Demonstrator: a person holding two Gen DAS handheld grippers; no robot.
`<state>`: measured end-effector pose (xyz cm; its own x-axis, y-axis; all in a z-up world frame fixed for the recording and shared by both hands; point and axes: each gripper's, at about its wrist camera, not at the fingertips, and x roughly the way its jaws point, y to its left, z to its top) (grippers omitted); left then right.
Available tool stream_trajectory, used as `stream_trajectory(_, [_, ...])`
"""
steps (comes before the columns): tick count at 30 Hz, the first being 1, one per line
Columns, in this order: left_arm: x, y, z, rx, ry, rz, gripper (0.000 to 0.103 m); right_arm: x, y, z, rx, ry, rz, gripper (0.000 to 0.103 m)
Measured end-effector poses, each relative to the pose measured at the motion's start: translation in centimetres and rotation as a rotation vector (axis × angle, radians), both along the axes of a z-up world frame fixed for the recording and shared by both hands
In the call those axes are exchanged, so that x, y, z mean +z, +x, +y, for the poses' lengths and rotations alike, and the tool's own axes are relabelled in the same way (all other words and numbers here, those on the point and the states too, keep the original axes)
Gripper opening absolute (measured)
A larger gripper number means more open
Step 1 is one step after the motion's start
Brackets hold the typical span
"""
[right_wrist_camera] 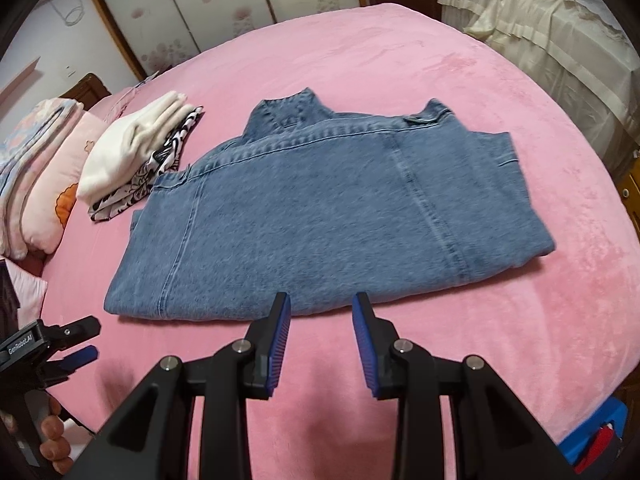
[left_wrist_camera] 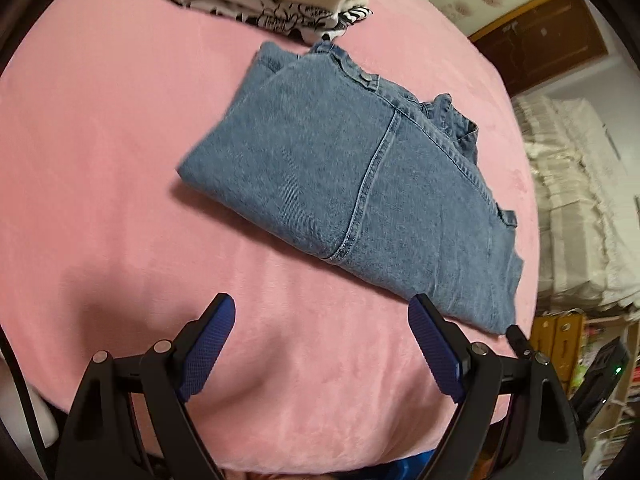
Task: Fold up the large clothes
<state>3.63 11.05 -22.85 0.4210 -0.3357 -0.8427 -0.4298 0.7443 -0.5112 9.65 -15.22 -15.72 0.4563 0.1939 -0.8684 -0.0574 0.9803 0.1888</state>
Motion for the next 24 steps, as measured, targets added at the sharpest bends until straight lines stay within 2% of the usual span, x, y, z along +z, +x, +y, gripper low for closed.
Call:
stream_trajectory(9, [-6.5,1.1,-0.2,0.075,-0.153,-0.132,0.087,-3.3,0.8,2.7,0.064,0.028,-0.095,0.032])
stream_trajectory(14, [-7.6,3.0,0.7,0.127,-0.165,-0.251,0.087,-4.5,1.6,3.4,0.074,0.061,-0.143,0.032])
stream_trajectory(19, [-8.2,5.7,1.8,0.152,-0.18,-0.292,0.087,-5.2,3.1,3.8,0.083,0.064,-0.19,0.032])
stream_trajectory(24, [-8.2,6.8,1.9,0.18,-0.155,-0.308,0.087,-5.8,5.0,4.6,0.106,0.044,-0.21,0.031])
